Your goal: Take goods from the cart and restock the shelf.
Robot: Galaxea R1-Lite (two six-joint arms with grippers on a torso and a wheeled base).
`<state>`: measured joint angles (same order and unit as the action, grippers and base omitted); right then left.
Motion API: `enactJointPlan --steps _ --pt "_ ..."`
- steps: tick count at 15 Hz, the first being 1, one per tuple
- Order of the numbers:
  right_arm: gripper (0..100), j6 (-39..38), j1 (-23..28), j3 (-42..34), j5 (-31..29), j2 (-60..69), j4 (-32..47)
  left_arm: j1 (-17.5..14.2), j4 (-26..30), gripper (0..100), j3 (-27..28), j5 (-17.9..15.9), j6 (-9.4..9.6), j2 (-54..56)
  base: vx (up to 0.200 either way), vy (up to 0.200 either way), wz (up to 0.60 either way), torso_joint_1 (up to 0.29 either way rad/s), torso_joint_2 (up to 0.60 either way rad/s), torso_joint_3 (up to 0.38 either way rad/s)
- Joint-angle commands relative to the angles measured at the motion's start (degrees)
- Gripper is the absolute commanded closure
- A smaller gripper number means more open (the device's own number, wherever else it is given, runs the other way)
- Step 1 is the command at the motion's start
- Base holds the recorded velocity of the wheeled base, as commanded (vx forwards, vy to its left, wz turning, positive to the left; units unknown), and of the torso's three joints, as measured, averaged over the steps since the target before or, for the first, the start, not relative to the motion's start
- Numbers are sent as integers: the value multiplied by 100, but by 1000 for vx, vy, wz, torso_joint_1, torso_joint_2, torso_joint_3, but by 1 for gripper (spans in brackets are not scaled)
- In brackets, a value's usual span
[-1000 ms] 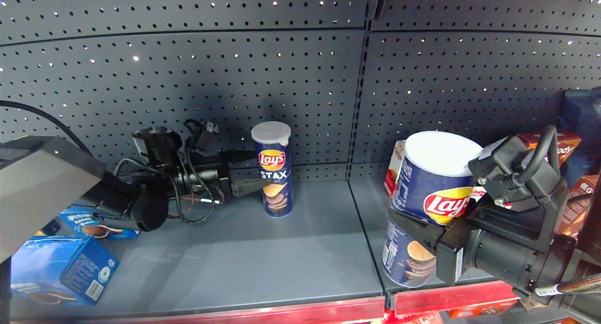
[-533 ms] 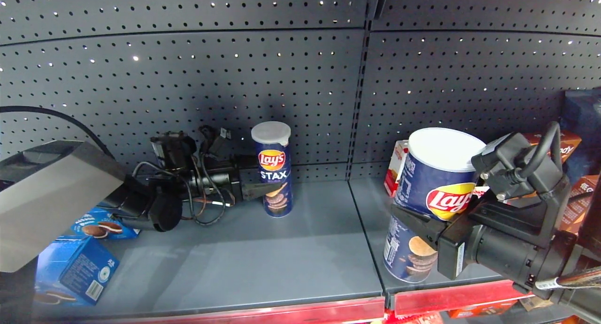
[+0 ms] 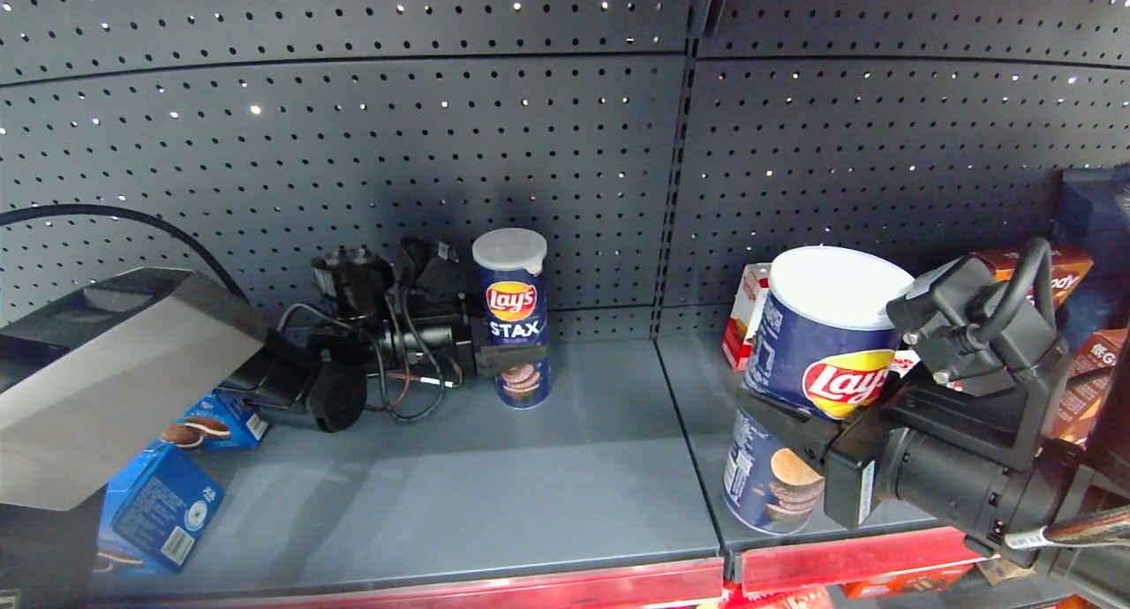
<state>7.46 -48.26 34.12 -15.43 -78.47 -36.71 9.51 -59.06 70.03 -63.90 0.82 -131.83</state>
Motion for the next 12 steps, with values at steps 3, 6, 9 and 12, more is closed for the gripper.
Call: enactJointPlan --steps 3,6,9,12 --pt "100 1 36 -11 -4 -2 -3 77 0 0 265 18 -143 -115 0 0 0 0 0 0" --pt "100 1 36 -11 5 -2 -3 113 -35 100 265 150 -143 -194 0 0 0 0 0 0" --pt "100 1 36 -37 5 -2 -12 148 -79 100 89 220 -126 -115 0 0 0 0 0 0" --pt "100 1 115 -90 5 16 -12 271 -431 100 -913 440 -108 553 0 0 0 0 0 0"
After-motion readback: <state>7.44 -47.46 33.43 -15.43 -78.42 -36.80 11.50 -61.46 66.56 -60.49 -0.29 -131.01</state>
